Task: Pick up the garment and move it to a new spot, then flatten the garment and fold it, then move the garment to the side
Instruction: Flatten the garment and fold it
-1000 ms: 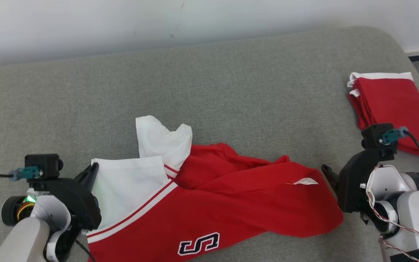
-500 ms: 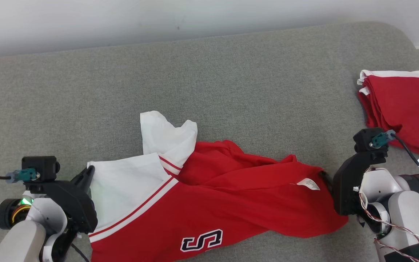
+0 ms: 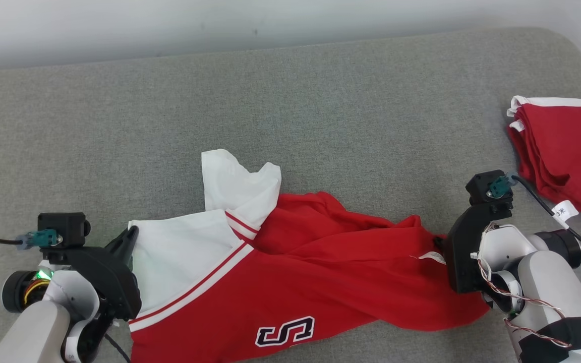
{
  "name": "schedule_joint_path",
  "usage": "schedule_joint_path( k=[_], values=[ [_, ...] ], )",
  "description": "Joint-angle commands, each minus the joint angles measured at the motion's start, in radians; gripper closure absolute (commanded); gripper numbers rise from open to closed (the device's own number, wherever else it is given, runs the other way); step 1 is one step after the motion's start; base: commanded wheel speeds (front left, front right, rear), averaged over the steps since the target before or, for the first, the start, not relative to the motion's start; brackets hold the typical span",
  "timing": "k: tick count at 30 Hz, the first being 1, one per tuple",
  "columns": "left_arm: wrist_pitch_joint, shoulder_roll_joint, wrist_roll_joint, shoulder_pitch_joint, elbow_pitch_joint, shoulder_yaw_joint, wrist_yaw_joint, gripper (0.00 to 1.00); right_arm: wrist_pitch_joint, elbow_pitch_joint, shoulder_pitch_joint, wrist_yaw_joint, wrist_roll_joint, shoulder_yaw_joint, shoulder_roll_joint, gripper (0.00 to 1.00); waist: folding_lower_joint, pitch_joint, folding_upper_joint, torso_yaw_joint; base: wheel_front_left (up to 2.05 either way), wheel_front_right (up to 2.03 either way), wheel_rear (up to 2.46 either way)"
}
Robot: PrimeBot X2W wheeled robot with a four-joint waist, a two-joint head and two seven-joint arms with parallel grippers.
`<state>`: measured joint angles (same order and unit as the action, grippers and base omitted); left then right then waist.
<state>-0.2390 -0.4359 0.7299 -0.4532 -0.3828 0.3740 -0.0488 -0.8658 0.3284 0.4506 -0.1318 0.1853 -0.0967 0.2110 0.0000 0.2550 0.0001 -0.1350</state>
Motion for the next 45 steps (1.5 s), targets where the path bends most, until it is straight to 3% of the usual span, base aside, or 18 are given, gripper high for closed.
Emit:
schedule_joint_path(
  k=[1,2,3,4,5,6,7,13,21,25,29,37,42,45],
  values=[
    [0.007,0.002,0.004,-0.001,-0.006,-0.001,0.0,1.0,-0.002,0.01,-0.006,0.002,0.01,-0.012,0.005,0.38,0.0,0.0,-0.0001,0.002,0.0,0.0,0.0],
    [0.008,0.002,0.005,0.001,-0.006,-0.001,0.001,1.0,-0.003,0.013,-0.008,0.002,0.01,-0.018,0.006,0.51,0.0,-0.001,-0.0001,0.003,0.0,0.0,0.0],
    [0.009,0.002,0.005,0.004,-0.006,-0.001,0.003,1.0,-0.009,0.017,-0.011,0.002,0.012,-0.024,0.008,0.54,0.0,-0.001,-0.0001,0.004,0.0,0.0,0.0],
    [0.008,0.001,0.005,0.006,-0.006,-0.001,0.003,1.0,-0.013,0.02,-0.015,0.002,0.015,-0.028,0.008,0.68,0.0,-0.002,-0.0001,0.004,0.0,0.0,0.0],
    [0.009,0.0,0.007,0.009,-0.006,0.0,0.004,1.0,-0.016,0.02,-0.019,0.002,0.017,-0.031,0.008,0.73,0.0,-0.002,-0.0001,0.004,0.0,0.0,0.0],
    [0.009,-0.002,0.008,0.012,-0.006,-0.001,0.002,1.0,-0.02,0.017,-0.022,0.002,0.018,-0.033,0.009,0.94,0.0,-0.002,-0.0001,0.005,0.0,0.0,0.0],
    [0.011,-0.006,0.01,0.017,-0.008,-0.003,0.002,1.0,-0.022,0.008,-0.03,0.002,0.02,-0.039,0.013,1.0,0.0,-0.004,-0.0001,0.005,0.0,0.0,0.0],
    [0.085,0.015,0.039,0.004,0.016,-0.048,0.011,1.0,0.041,-0.045,-0.017,0.002,0.044,-0.032,0.019,1.0,0.0,-0.019,-0.0001,0.005,0.0,0.0,0.0],
    [0.288,0.025,0.085,-0.06,0.155,-0.156,-0.032,1.0,0.213,-0.142,0.039,0.002,0.108,0.0,0.05,1.0,0.0,-0.089,-0.0001,0.009,0.0,0.0,0.0],
    [0.311,0.017,0.123,-0.114,0.228,-0.205,-0.037,1.0,0.278,-0.18,0.081,0.002,0.153,0.005,0.068,1.0,0.0,-0.124,-0.0001,0.008,0.0,0.0,0.0],
    [0.264,0.013,0.182,-0.179,0.278,-0.236,-0.029,1.0,0.302,-0.2,0.128,0.002,0.201,0.008,0.085,1.0,0.0,-0.13,-0.0001,0.003,0.0,0.0,0.0],
    [0.164,-0.002,0.225,-0.411,0.261,-0.27,0.031,1.0,0.288,-0.132,0.343,0.002,0.303,-0.039,0.061,1.0,0.0,0.023,-0.0001,-0.035,0.0,0.0,0.0],
    [0.212,-0.006,0.173,-0.63,0.191,-0.282,0.059,1.0,0.448,-0.013,0.565,0.002,0.256,-0.085,0.043,1.0,0.0,0.132,-0.0001,-0.059,0.0,0.0,0.0],
    [0.303,-0.006,0.113,-0.763,0.148,-0.274,0.033,1.0,0.597,0.075,0.697,0.002,0.21,-0.071,0.024,1.0,0.0,0.166,-0.0001,-0.064,0.0,0.0,0.0]
  ],
)
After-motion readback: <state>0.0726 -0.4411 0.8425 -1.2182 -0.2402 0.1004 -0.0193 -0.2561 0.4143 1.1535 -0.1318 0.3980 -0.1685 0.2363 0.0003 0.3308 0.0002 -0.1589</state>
